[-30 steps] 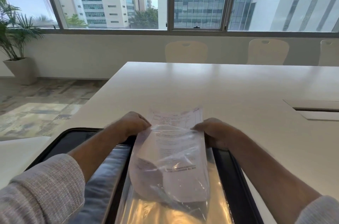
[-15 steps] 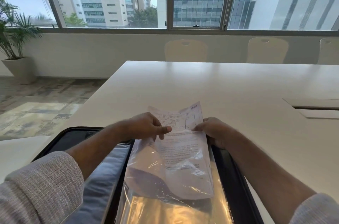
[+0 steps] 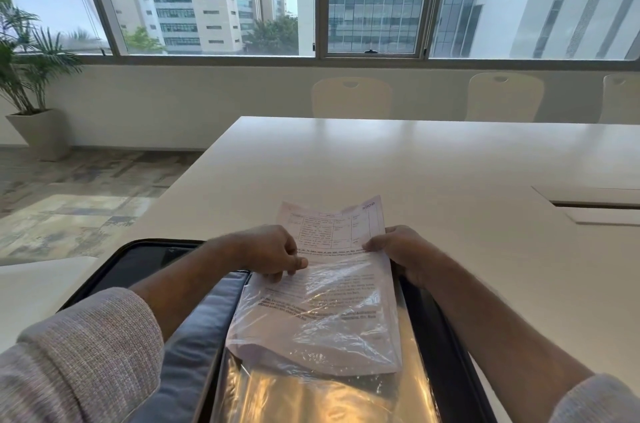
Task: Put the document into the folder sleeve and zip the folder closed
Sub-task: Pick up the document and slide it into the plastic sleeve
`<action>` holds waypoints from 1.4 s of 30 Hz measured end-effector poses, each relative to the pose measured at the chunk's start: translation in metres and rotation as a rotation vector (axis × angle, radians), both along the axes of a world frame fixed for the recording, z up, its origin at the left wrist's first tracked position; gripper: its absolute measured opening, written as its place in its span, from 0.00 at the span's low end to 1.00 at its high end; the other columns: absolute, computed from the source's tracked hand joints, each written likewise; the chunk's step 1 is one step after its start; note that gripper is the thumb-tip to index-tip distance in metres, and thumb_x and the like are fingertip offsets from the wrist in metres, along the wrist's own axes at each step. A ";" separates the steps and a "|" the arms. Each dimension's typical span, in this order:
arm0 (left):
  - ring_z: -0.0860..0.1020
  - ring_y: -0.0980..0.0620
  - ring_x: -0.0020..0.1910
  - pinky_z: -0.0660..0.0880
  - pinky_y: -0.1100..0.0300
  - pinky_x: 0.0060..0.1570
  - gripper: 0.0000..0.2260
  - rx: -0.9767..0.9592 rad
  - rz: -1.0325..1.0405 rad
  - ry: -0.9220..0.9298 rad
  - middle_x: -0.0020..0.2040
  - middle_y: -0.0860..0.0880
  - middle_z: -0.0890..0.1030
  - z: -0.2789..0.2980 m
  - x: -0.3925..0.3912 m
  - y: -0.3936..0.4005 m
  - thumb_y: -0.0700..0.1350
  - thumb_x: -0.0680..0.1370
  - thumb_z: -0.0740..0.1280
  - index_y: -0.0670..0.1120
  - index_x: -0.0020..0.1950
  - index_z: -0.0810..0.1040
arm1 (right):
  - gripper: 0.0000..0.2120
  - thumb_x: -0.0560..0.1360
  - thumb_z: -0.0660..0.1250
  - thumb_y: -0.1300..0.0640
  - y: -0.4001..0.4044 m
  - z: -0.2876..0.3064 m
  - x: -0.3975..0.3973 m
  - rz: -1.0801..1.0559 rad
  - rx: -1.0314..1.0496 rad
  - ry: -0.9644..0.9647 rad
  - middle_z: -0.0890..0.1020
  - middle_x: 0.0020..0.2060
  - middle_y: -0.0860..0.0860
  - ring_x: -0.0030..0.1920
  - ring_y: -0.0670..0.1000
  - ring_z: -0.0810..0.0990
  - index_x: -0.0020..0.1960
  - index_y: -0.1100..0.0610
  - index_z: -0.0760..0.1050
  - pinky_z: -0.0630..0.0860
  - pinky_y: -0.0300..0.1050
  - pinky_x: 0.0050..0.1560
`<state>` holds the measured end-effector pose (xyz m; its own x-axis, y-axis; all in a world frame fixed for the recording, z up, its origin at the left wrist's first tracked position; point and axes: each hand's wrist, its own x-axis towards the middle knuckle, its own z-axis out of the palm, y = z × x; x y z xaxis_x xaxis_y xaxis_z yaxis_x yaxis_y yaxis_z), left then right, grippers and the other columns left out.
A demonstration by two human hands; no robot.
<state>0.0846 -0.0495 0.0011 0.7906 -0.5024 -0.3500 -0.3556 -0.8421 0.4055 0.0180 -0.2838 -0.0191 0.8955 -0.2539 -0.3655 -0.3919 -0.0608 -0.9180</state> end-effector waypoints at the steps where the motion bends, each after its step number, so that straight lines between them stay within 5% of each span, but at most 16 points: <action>1: 0.76 0.60 0.27 0.74 0.61 0.40 0.14 -0.018 -0.001 -0.016 0.30 0.55 0.82 -0.001 0.000 -0.001 0.57 0.78 0.69 0.50 0.39 0.82 | 0.10 0.71 0.70 0.68 0.000 -0.001 -0.001 -0.007 0.005 -0.004 0.84 0.47 0.63 0.46 0.64 0.85 0.52 0.68 0.78 0.82 0.60 0.50; 9: 0.78 0.60 0.33 0.72 0.61 0.38 0.13 -0.030 -0.035 -0.011 0.35 0.55 0.84 0.007 -0.007 0.007 0.60 0.77 0.69 0.51 0.45 0.81 | 0.09 0.71 0.71 0.68 -0.006 -0.008 -0.002 -0.041 0.034 -0.029 0.86 0.44 0.61 0.42 0.62 0.86 0.51 0.67 0.79 0.83 0.56 0.44; 14: 0.71 0.57 0.57 0.69 0.51 0.63 0.23 -0.015 -0.101 -0.317 0.59 0.61 0.72 0.015 -0.031 0.035 0.63 0.74 0.70 0.59 0.66 0.72 | 0.09 0.71 0.71 0.67 -0.007 -0.010 0.001 -0.045 0.030 -0.027 0.86 0.42 0.60 0.39 0.60 0.86 0.50 0.66 0.79 0.83 0.52 0.39; 17: 0.68 0.62 0.63 0.67 0.55 0.66 0.25 -0.142 -0.183 -0.282 0.63 0.66 0.68 0.015 -0.060 0.057 0.69 0.70 0.70 0.66 0.64 0.70 | 0.08 0.71 0.72 0.67 -0.007 -0.009 0.002 -0.040 0.026 -0.025 0.86 0.43 0.60 0.39 0.60 0.86 0.50 0.66 0.79 0.83 0.52 0.39; 20: 0.59 0.67 0.68 0.57 0.59 0.68 0.30 -0.073 -0.249 -0.222 0.67 0.71 0.61 0.005 -0.085 0.072 0.73 0.66 0.67 0.72 0.66 0.64 | 0.08 0.71 0.71 0.68 -0.004 -0.008 0.003 -0.051 0.024 -0.031 0.86 0.44 0.61 0.40 0.60 0.86 0.50 0.66 0.79 0.83 0.52 0.39; 25: 0.53 0.68 0.71 0.51 0.62 0.71 0.41 -0.104 -0.233 -0.207 0.68 0.75 0.53 -0.011 -0.097 0.077 0.76 0.63 0.68 0.70 0.73 0.58 | 0.06 0.71 0.71 0.69 0.002 -0.006 0.005 -0.093 0.017 -0.055 0.85 0.44 0.61 0.41 0.61 0.85 0.47 0.65 0.79 0.83 0.55 0.41; 33: 0.57 0.61 0.73 0.60 0.53 0.74 0.48 -0.192 -0.056 -0.150 0.75 0.68 0.56 -0.019 -0.083 0.080 0.78 0.60 0.69 0.65 0.76 0.58 | 0.04 0.72 0.70 0.66 -0.004 0.009 0.018 -0.179 -0.049 -0.147 0.85 0.40 0.58 0.32 0.56 0.85 0.46 0.61 0.79 0.79 0.44 0.26; 36: 0.54 0.59 0.75 0.55 0.51 0.76 0.51 -0.107 -0.091 -0.167 0.77 0.67 0.52 -0.029 -0.082 0.081 0.77 0.59 0.71 0.66 0.77 0.53 | 0.02 0.73 0.70 0.65 -0.008 0.014 0.025 -0.186 -0.068 -0.158 0.85 0.40 0.57 0.31 0.54 0.85 0.46 0.61 0.78 0.78 0.42 0.25; 42: 0.59 0.53 0.75 0.61 0.48 0.74 0.49 -0.250 0.059 -0.196 0.78 0.59 0.57 -0.026 -0.063 0.069 0.74 0.63 0.71 0.61 0.78 0.53 | 0.03 0.75 0.68 0.67 -0.015 0.012 0.030 -0.162 0.022 -0.100 0.84 0.45 0.61 0.42 0.62 0.85 0.49 0.64 0.78 0.83 0.56 0.41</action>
<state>0.0212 0.0194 -0.0245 0.8609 -0.5052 -0.0599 -0.4009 -0.7462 0.5315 0.0477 -0.2988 -0.0073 0.8756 -0.3906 -0.2842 -0.3020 0.0164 -0.9532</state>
